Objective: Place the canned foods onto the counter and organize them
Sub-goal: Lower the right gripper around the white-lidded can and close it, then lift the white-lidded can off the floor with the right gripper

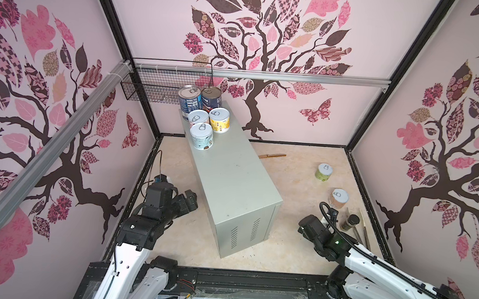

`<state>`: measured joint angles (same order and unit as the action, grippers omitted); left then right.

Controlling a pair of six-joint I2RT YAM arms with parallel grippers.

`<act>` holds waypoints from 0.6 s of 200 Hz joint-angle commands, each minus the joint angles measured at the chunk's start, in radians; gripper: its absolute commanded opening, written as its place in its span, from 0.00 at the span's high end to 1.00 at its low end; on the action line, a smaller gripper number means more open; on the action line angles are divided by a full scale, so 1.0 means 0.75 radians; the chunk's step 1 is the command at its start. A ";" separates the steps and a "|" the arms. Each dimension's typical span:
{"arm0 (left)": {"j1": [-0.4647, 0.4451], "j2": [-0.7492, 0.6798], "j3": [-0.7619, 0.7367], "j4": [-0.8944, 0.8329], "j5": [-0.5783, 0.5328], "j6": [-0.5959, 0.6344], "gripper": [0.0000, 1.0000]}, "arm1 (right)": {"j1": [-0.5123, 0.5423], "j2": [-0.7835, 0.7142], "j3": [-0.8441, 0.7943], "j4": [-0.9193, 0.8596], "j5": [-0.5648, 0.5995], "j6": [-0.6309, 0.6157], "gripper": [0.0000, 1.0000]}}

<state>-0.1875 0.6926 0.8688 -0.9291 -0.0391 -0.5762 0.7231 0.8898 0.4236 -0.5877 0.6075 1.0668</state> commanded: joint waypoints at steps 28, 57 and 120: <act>0.008 -0.017 -0.037 0.017 0.011 0.015 0.02 | -0.004 0.134 -0.003 0.132 -0.024 -0.016 0.00; 0.007 -0.019 -0.036 0.014 0.009 0.017 0.02 | -0.005 0.219 -0.006 0.221 -0.034 -0.020 0.00; 0.009 -0.013 -0.036 0.016 0.015 0.020 0.02 | -0.004 0.280 -0.066 0.395 -0.030 -0.016 0.00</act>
<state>-0.1875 0.6838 0.8684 -0.9291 -0.0391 -0.5758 0.7231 1.0538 0.3702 -0.3473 0.5831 1.0576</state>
